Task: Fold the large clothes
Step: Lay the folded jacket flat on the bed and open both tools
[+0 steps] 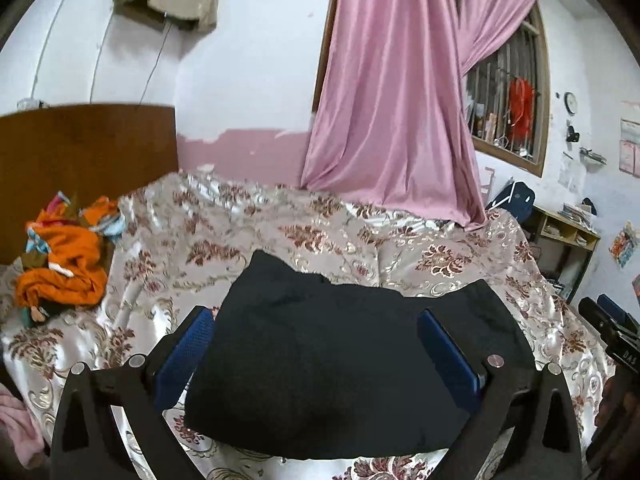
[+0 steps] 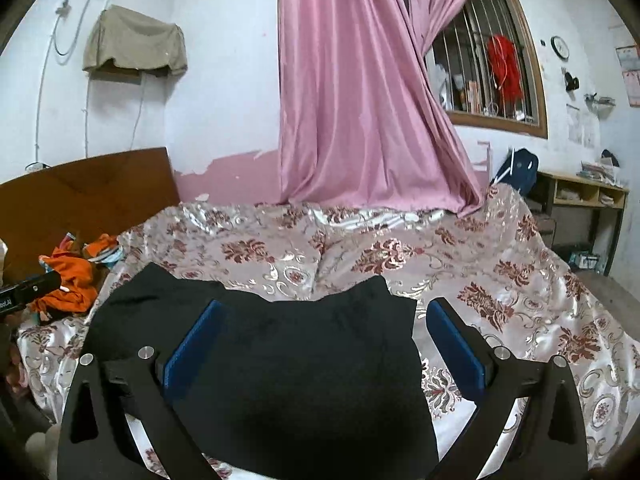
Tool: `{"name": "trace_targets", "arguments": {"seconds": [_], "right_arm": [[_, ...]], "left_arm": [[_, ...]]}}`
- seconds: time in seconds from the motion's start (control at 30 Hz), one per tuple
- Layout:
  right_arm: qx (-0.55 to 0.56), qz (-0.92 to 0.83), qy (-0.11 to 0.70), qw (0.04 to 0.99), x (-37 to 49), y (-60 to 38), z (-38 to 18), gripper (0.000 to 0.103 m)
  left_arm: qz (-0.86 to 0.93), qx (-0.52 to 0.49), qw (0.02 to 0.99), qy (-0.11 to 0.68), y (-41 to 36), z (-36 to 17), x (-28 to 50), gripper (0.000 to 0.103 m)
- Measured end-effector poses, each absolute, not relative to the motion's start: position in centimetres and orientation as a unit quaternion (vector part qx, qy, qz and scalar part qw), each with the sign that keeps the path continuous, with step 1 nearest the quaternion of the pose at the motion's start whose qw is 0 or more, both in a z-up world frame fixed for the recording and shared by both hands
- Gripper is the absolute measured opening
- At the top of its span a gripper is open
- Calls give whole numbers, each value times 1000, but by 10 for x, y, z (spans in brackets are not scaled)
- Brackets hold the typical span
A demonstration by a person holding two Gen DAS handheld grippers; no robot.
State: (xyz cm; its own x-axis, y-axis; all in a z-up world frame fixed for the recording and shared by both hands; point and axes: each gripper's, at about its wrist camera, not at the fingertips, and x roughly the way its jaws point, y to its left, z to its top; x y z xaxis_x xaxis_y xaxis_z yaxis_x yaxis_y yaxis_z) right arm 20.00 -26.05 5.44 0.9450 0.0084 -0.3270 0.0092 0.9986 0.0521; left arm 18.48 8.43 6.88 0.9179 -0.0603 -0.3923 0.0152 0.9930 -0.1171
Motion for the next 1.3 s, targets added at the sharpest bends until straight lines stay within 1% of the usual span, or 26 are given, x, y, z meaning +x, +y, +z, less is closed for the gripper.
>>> {"name": "trace_targets", "arguments": {"seconds": [0.1, 0.3, 0.6, 1.07, 1.3], "right_arm": [[32, 0, 154, 988, 181, -253, 54, 101], [42, -7, 131, 991, 146, -244, 53, 101], [30, -5, 111, 993, 112, -229, 53, 101], [15, 8, 115, 993, 70, -205, 36, 101], [16, 17, 131, 991, 64, -197, 23, 101]], "left_arm": [[-18, -46, 982, 181, 78, 71, 168, 103], [-27, -23, 985, 166, 62, 72, 141, 103], [-24, -19, 984, 178, 55, 57, 108, 103], [-13, -48, 982, 183, 72, 40, 74, 103], [-11, -27, 980, 198, 66, 25, 62, 103]]}}
